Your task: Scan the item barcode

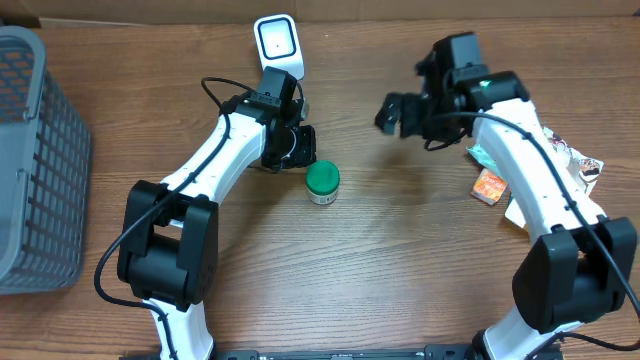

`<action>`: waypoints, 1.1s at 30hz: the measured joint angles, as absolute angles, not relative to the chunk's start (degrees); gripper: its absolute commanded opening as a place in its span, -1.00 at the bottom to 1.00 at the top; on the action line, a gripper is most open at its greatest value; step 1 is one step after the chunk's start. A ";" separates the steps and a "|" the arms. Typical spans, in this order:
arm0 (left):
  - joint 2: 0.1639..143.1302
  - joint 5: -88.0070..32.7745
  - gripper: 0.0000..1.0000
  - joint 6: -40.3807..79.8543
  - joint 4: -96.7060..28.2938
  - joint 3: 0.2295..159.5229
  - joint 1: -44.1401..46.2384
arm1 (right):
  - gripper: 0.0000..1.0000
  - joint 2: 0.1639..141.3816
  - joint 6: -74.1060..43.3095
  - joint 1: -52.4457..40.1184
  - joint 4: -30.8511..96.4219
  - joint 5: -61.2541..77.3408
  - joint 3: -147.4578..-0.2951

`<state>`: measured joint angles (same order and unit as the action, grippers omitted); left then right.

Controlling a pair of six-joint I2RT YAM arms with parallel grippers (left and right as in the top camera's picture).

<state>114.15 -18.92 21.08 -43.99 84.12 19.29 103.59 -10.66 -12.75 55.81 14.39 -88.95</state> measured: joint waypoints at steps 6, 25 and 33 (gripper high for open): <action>114.15 -19.57 -0.92 21.04 -50.78 86.74 14.26 | 1.00 103.63 3.70 -20.67 51.68 15.57 -88.38; 114.15 -18.09 -0.52 14.57 -63.48 95.77 -1.50 | 0.97 112.66 23.22 -34.87 49.78 8.14 -88.36; 114.15 -13.87 -0.07 14.04 -63.48 95.77 -1.67 | 0.74 113.69 24.69 -34.87 50.41 10.24 -88.38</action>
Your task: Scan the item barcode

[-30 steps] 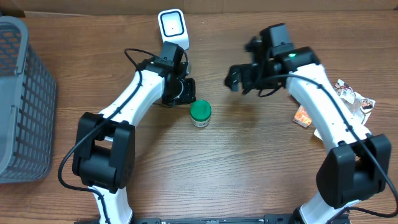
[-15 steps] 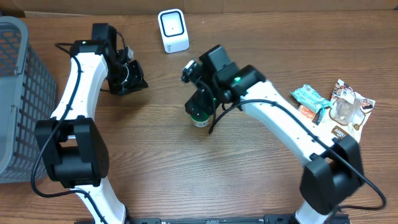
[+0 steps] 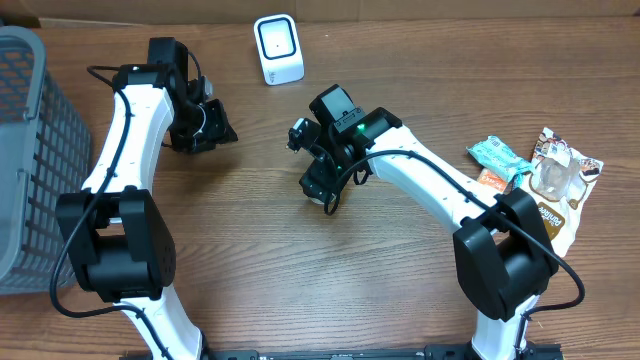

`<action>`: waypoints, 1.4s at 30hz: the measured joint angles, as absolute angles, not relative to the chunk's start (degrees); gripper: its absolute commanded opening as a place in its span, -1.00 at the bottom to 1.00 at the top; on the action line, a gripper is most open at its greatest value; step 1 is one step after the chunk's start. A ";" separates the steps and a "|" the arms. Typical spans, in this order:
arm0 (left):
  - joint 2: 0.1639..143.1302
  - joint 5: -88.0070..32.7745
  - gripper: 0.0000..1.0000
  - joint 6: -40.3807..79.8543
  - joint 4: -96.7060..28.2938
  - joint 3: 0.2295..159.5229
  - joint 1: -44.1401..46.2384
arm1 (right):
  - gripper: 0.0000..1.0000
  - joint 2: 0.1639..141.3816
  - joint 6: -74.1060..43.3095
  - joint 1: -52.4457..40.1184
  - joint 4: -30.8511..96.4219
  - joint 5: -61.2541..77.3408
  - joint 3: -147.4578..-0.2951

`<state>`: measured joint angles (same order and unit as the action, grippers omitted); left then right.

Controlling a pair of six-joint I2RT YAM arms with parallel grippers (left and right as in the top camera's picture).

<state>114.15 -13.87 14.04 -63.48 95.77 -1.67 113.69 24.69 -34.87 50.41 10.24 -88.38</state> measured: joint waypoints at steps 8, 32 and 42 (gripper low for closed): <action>114.15 -6.96 0.44 13.34 -63.61 95.77 -4.40 | 0.58 115.44 25.61 -34.87 50.57 9.37 -88.38; 114.15 -3.14 0.99 13.30 -63.61 95.77 -8.62 | 0.54 115.70 1.56 -34.33 48.90 0.89 -89.47; 114.15 -3.14 0.99 13.30 -63.61 95.77 -8.62 | 0.50 115.70 -26.35 -30.87 49.06 -3.86 -89.89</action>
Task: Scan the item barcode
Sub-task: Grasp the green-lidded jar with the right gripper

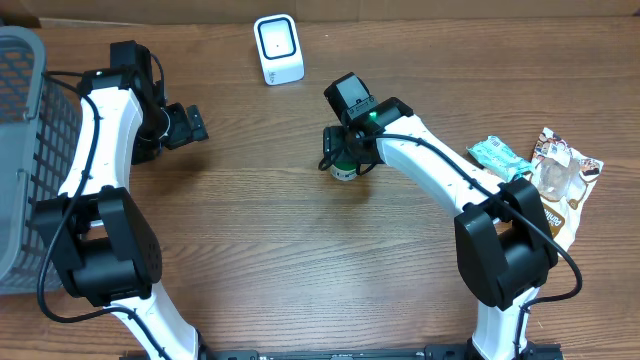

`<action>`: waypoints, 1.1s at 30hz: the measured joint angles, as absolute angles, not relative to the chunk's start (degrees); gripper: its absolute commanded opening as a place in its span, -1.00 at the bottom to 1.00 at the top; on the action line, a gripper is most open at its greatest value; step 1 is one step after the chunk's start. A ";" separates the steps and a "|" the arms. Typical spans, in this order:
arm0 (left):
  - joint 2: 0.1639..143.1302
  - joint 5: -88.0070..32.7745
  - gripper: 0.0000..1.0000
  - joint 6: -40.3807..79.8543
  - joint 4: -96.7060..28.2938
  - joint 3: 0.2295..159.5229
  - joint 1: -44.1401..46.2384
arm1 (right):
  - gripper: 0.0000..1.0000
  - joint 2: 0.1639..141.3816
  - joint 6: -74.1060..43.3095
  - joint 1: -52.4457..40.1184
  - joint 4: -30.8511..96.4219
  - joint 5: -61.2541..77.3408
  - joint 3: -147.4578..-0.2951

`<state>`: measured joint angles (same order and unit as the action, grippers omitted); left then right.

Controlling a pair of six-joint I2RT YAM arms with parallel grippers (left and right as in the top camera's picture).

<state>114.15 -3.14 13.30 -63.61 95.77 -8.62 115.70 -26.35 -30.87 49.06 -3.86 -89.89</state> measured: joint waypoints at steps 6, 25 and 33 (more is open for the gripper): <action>114.15 -3.14 0.99 13.30 -63.61 95.77 -8.62 | 0.92 115.70 -30.11 -30.89 47.75 -4.12 -90.00; 114.15 -3.11 0.99 13.30 -63.61 95.77 -8.62 | 1.00 115.79 18.37 -29.67 53.56 2.81 -94.59; 114.15 -3.11 0.99 13.30 -63.61 95.77 -8.62 | 0.98 115.79 21.93 -26.63 53.01 6.33 -94.39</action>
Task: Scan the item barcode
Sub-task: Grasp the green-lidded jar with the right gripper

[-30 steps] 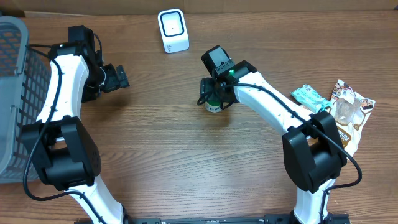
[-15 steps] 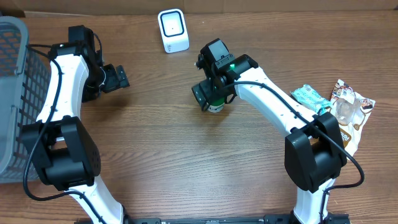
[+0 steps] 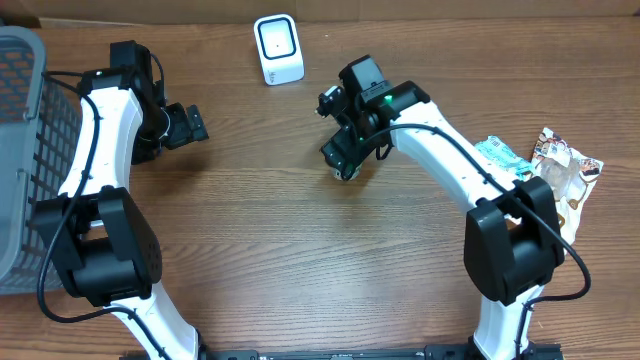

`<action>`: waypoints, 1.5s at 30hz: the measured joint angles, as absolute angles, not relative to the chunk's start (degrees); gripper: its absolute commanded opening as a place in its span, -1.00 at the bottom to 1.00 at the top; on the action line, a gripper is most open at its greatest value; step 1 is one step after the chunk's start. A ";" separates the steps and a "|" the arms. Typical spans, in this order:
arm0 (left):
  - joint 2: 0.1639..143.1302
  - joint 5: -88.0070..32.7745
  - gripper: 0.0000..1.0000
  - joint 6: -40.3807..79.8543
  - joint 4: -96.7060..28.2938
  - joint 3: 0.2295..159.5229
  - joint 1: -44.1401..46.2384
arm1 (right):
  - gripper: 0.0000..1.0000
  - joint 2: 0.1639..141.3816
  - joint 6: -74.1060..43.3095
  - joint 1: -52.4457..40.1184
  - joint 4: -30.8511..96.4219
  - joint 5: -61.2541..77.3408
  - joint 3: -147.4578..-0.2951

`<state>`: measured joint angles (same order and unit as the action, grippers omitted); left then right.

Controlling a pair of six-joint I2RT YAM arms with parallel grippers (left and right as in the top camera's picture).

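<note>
The white barcode scanner (image 3: 278, 48) stands at the back of the table. To its right and nearer me, my right gripper (image 3: 342, 160) is shut on the small green-lidded jar (image 3: 347, 173). Only the jar's pale end shows below the fingers, and its lid is mostly hidden by the gripper. My left gripper (image 3: 192, 125) hangs far to the left, near the basket. Its fingers are apart and hold nothing.
A grey mesh basket (image 3: 30, 150) fills the left edge. Several snack packets lie at the right, among them a teal one (image 3: 497, 153) and a brown-and-white one (image 3: 562, 172). Bare wooden table (image 3: 300, 260) lies in front of the arms.
My right wrist has turned and shifted slightly up towards the scanner, still shut on the jar. The jar's green lid, visible before, is now mostly covered. The left arm has not moved.
First my left gripper was beside the jar in front of the scanner, and the right arm hung open to the right. Then the left arm stood off to the left and the right gripper was over the jar. Later it gripped the jar, which now shows turned.
</note>
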<state>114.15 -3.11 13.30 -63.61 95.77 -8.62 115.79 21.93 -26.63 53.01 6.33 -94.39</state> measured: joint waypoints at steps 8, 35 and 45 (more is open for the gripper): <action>114.15 -3.11 0.99 13.30 -63.61 95.77 -8.62 | 0.96 115.92 24.23 -24.99 53.10 10.46 -94.39; 114.15 -3.11 0.99 13.30 -63.61 95.77 -8.62 | 0.81 118.89 25.36 -25.02 53.28 11.86 -94.37; 114.15 -3.11 0.99 13.30 -63.61 95.77 -8.62 | 0.82 118.89 25.36 -25.02 53.30 12.05 -94.37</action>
